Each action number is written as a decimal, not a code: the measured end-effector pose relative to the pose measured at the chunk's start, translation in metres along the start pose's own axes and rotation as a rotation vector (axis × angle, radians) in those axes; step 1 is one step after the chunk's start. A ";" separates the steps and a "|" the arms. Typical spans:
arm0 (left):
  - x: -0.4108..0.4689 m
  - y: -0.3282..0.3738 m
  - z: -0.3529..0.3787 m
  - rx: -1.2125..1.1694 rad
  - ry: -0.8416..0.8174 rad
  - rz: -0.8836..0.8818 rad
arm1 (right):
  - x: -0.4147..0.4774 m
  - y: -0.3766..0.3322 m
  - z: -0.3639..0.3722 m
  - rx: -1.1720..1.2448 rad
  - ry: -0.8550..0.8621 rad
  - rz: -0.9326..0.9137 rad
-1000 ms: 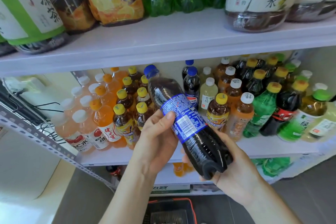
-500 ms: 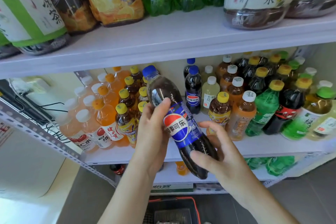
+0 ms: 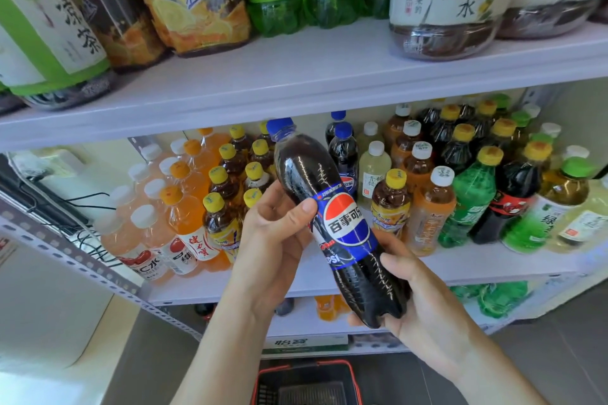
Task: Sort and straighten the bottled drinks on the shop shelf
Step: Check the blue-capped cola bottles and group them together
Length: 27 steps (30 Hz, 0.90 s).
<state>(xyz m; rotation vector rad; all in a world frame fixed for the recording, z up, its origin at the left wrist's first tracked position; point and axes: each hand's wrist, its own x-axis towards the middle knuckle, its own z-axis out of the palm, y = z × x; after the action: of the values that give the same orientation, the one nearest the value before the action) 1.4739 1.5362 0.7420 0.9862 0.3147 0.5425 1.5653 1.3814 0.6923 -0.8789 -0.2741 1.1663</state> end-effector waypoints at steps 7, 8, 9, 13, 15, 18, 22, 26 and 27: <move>0.000 0.007 -0.001 0.032 -0.101 -0.025 | -0.013 0.006 -0.001 -0.115 -0.073 -0.107; 0.001 0.009 0.000 0.044 -0.087 -0.025 | -0.015 0.005 0.000 -0.167 -0.069 -0.140; 0.002 0.011 0.002 0.069 -0.049 -0.020 | -0.015 0.005 0.001 -0.246 -0.053 -0.182; 0.006 0.009 0.012 0.063 0.226 0.034 | -0.015 0.010 0.008 -0.669 0.135 -0.434; 0.008 0.008 0.012 0.052 0.307 0.072 | -0.015 0.017 0.011 -0.896 0.239 -0.578; 0.011 0.008 0.007 0.077 0.302 0.069 | -0.015 0.025 0.008 -1.148 0.310 -0.721; 0.012 0.009 0.006 0.087 0.154 0.066 | -0.011 0.017 -0.003 -0.844 0.119 -0.297; 0.014 0.009 0.007 0.043 -0.125 0.104 | -0.005 0.009 -0.019 -0.274 -0.236 0.095; 0.016 0.009 0.007 0.019 -0.196 0.108 | -0.003 0.008 -0.019 -0.208 -0.286 0.125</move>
<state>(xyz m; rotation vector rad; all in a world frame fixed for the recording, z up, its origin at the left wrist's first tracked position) 1.4877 1.5441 0.7532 1.0701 0.0926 0.5365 1.5702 1.3707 0.6748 -0.9194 -0.5887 1.3996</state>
